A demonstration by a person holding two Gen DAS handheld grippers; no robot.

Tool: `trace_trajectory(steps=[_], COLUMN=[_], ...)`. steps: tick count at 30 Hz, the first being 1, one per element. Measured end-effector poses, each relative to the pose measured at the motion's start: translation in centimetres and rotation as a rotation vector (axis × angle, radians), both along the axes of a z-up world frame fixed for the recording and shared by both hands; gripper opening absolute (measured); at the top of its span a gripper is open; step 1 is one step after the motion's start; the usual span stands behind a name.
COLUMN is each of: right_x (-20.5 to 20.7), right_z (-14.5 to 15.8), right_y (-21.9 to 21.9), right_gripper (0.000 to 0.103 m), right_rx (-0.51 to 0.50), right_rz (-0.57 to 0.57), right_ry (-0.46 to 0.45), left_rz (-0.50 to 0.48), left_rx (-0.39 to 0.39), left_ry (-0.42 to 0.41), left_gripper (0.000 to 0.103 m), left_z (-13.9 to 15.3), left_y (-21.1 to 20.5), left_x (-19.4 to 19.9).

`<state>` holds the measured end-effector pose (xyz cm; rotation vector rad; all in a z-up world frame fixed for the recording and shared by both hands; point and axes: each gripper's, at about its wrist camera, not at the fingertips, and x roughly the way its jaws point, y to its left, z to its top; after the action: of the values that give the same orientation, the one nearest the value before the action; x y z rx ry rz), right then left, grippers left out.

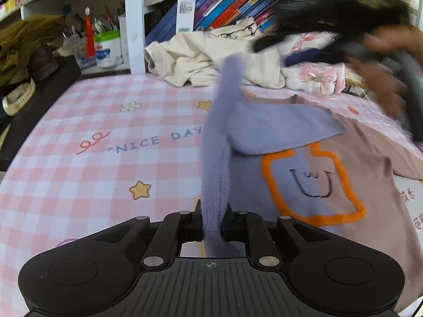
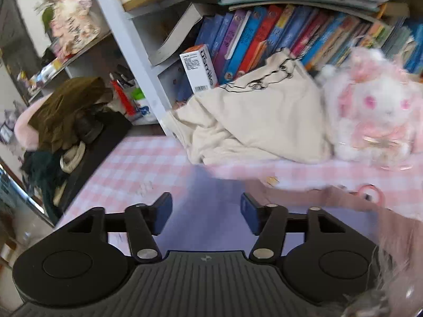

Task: Fold clothes
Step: 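Lift and shake the sweater open with both tools, then lay it flat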

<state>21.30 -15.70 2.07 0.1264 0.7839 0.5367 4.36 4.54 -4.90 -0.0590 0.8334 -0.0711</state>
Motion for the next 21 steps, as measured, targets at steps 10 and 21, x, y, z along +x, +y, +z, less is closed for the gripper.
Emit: trace_trajectory(steps=[10, 21], right_x=[-15.7, -19.1], right_z=[-5.9, -8.6], right_y=[-15.1, -14.7], right_gripper=[0.052, 0.012], right_rx=[-0.276, -0.408], right_rz=[-0.236, -0.134], right_ry=[0.185, 0.127], left_rz=[-0.145, -0.454], left_rx=[0.196, 0.295], left_ry=[-0.164, -0.271], left_gripper=[0.045, 0.045], left_z=[3.1, 1.8], left_y=[-0.8, -15.6], left_x=[-4.0, 5.9])
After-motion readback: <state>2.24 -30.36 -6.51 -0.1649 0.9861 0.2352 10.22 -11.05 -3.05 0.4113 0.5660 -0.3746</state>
